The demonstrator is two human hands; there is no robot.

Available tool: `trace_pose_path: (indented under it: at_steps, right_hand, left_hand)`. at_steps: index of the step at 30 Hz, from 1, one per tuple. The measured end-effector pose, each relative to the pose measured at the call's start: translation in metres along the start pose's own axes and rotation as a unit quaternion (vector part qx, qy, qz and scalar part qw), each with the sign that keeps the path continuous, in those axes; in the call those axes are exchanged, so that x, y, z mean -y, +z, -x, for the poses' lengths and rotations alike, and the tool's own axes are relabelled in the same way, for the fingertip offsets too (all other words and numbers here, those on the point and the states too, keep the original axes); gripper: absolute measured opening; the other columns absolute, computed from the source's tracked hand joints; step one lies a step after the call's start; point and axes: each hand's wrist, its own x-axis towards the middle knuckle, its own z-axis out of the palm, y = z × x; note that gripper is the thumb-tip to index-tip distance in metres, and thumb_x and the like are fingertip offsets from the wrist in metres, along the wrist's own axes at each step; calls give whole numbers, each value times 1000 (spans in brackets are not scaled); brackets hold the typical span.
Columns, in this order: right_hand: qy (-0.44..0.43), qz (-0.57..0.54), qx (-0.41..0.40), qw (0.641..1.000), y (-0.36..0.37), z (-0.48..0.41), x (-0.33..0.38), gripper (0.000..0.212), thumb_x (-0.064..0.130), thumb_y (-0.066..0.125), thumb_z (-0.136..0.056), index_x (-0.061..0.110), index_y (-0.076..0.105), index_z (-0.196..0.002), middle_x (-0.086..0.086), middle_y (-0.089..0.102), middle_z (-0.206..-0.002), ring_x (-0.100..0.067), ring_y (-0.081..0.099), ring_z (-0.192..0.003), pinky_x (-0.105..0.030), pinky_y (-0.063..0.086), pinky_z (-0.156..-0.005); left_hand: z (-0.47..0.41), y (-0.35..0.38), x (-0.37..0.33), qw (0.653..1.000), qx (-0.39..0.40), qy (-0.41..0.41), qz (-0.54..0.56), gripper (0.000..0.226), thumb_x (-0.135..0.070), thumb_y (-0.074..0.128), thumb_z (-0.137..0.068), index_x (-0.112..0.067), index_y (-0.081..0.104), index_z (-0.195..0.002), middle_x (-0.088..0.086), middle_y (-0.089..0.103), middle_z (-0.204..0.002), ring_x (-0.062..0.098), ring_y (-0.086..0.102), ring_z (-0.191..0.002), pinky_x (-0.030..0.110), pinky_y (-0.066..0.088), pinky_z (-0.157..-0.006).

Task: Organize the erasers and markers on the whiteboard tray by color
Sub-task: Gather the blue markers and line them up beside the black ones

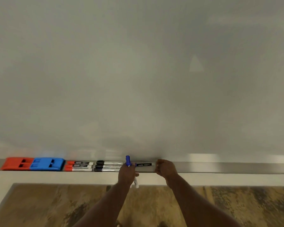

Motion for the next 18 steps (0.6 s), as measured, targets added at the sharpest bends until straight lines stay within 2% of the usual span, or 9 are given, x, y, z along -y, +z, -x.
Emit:
trace_pose_path:
  at_steps: [2,4,7,9,11,13,14,16,18]
  right_hand:
    - [-4,29,-27,999,2,-3,-2,20,-5,53,-92,8,62,-104,-10,63,-97,-23,63,-87,-40,57,-92]
    - [3,37,-21,999,6,-3,-4,23,-4,54,-91,9,64,-108,-10,61,-104,-22,62,-88,-38,56,-91]
    - [7,48,-22,999,12,1,-3,24,-4,54,-91,10,63,-108,-10,61,-103,-17,61,-80,-32,56,-82]
    - [12,26,2,1000,14,0,-3,28,-9,45,-94,-6,59,-118,-16,59,-90,-21,60,-74,-28,51,-70]
    - [-7,15,32,999,15,0,-4,36,-15,30,-97,-28,41,-128,-18,54,-80,-25,63,-63,-28,50,-56]
    - [-15,3,1,1000,15,1,-7,33,-19,32,-96,-33,41,-125,-24,56,-80,-22,65,-51,-24,53,-48]
    - [-13,-2,-19,1000,15,0,-9,30,-20,41,-93,-30,49,-120,-27,59,-85,-22,65,-53,-25,56,-53]
    - [-20,-14,-47,999,16,0,-13,21,-19,60,-86,-21,66,-106,-26,65,-90,-28,69,-68,-36,62,-78]
    - [-14,-34,-50,998,16,2,-14,11,-15,66,-84,-9,74,-89,-22,68,-88,-31,69,-82,-45,56,-95]
  left_hand:
    - [-3,-2,-1,1000,11,-13,6,11,-21,54,-97,-14,54,-105,5,66,-91,22,70,-65,41,57,-80]
    - [-6,-4,-2,999,22,-26,11,11,-20,54,-97,-14,52,-106,5,66,-93,22,70,-67,42,58,-82]
    - [-9,-7,-3,999,38,-33,10,12,-20,55,-97,-14,52,-107,6,67,-95,23,71,-69,44,57,-85]
    - [-10,-10,-4,999,40,-33,6,11,-21,54,-97,-15,52,-106,6,67,-96,22,71,-69,44,57,-87]
    - [-10,-14,-4,998,43,-35,17,11,-19,54,-97,-15,51,-107,8,68,-102,22,71,-71,44,57,-87]
    - [-9,-17,-4,998,47,-34,34,13,-18,54,-98,-14,52,-110,12,69,-107,27,73,-77,45,57,-87]
    - [-7,-18,-5,997,50,-35,42,15,-19,53,-98,-13,52,-112,14,71,-107,30,73,-81,44,58,-84]
    - [-3,-20,-8,997,53,-32,52,19,-23,54,-99,-10,56,-113,14,73,-100,27,73,-79,35,58,-69]
    - [2,-23,-12,998,39,-20,36,26,-29,54,-98,-7,61,-109,8,71,-82,21,67,-69,27,51,-61]
